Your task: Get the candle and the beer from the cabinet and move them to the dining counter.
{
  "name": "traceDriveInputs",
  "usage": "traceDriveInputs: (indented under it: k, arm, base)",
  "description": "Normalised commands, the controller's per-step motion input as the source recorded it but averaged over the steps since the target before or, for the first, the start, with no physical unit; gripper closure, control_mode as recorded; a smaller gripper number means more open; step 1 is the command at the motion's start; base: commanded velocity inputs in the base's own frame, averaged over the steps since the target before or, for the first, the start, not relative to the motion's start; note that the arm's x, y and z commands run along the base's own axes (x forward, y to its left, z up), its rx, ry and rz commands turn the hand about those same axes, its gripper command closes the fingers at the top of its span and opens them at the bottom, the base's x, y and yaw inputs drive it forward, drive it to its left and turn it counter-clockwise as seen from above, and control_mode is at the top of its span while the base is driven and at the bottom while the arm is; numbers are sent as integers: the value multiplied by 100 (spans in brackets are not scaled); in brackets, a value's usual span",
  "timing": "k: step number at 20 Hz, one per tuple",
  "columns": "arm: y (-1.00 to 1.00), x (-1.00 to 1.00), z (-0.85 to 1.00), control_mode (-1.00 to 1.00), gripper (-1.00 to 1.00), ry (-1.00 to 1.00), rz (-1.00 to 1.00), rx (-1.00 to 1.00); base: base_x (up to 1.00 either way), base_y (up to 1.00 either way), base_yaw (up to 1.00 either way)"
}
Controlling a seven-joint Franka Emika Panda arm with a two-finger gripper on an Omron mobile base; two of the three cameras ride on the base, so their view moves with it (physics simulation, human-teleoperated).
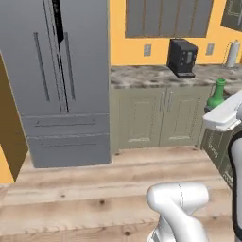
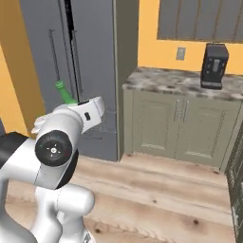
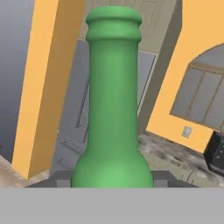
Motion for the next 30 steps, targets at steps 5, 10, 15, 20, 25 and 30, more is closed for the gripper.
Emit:
traceDriveInputs:
  k: [5, 10, 15, 20, 25, 30]
  arm:
    - [0, 0, 0, 100, 100, 0, 0, 0]
    - [0, 0, 0, 100, 100, 0, 0, 0]
    - [0, 0, 0, 100, 100, 0, 0, 0]
    - [0, 0, 0, 100, 100, 0, 0, 0]
    - [0, 0, 0, 100, 100, 0, 0, 0]
    - [0, 0, 0, 100, 100, 0, 0, 0]
  base:
    - [-8, 12, 60]
    - [-2, 13, 61]
    - [-2, 9, 61]
    - [0, 10, 60]
    - [0, 4, 60]
    - [0, 2, 59]
